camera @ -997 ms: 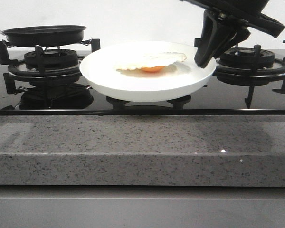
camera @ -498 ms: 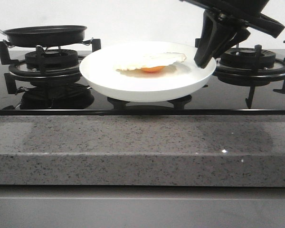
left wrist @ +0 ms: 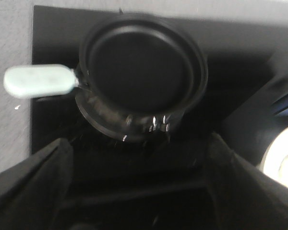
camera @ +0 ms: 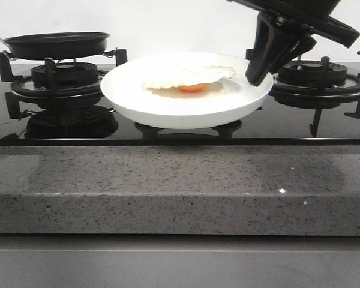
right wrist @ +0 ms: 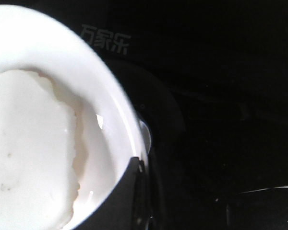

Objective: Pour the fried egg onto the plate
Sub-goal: 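Return the empty pan to its burner with the left gripper, then carry the plate with the egg between the burners and lower it with the right gripper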

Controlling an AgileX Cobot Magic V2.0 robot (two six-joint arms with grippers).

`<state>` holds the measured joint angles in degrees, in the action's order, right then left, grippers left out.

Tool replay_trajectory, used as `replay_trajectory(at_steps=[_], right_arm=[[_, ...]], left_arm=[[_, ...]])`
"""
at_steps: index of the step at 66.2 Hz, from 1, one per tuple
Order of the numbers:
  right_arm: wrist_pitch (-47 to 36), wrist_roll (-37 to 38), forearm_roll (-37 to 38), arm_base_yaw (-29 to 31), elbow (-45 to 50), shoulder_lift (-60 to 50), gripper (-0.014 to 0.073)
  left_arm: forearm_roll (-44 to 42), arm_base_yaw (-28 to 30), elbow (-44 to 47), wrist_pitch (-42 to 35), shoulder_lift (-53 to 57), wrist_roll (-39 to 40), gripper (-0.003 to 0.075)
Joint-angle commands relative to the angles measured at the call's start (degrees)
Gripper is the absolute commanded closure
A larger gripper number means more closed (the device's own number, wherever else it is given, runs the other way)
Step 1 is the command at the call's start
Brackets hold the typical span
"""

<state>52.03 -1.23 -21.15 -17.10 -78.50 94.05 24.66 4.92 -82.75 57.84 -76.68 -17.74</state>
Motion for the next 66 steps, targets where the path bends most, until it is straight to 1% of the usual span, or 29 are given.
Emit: replay_trajectory(at_steps=[1,5,7,14,20,37,45,54,66], right_arm=[[-1.96,-0.24,-1.30,0.10,-1.49,-2.66,0.0704],[-1.96,-0.24,-1.30,0.10,-1.49,-2.66,0.0704],[-1.96,-0.24,-1.30,0.10,-1.49,-2.66,0.0704],[-1.96,-0.24,-1.30,0.10,-1.49,-2.66,0.0704],[-1.96,-0.24,-1.30,0.10,-1.49,-2.66,0.0704],[-1.96,-0.24,-1.30,0.10,-1.49,-2.66,0.0704],[-1.96,-0.24,-1.30,0.10,-1.49,-2.66,0.0704],[-1.96,-0.24,-1.30,0.10,-1.49,-2.66,0.0704],[-1.96,-0.24,-1.30,0.10,-1.49,-2.66,0.0704]], left_arm=[[-12.91,-6.18,-1.34,-2.13,4.81,9.87,0.0166],[-19.48,-9.72,-0.07,-1.53,7.02,14.10,0.0166],[-21.43,-11.53,0.90,-1.53,8.27,16.00,0.0166],[-24.00,-15.43,5.96,-2.48,13.44,18.95,0.0166],[-24.13,-17.43,11.64,-3.57,18.32,20.02,0.0166],[-24.00,-17.76,26.23,-4.46,30.41,20.13,0.0166],[-24.00,-17.76,32.06,-6.02,35.93,20.13,0.0166],[-24.13,-17.76,34.87,-7.16,38.95,20.13,0.0166],[-24.13,-17.76,35.23,-6.96,39.09,20.13,0.0166]])
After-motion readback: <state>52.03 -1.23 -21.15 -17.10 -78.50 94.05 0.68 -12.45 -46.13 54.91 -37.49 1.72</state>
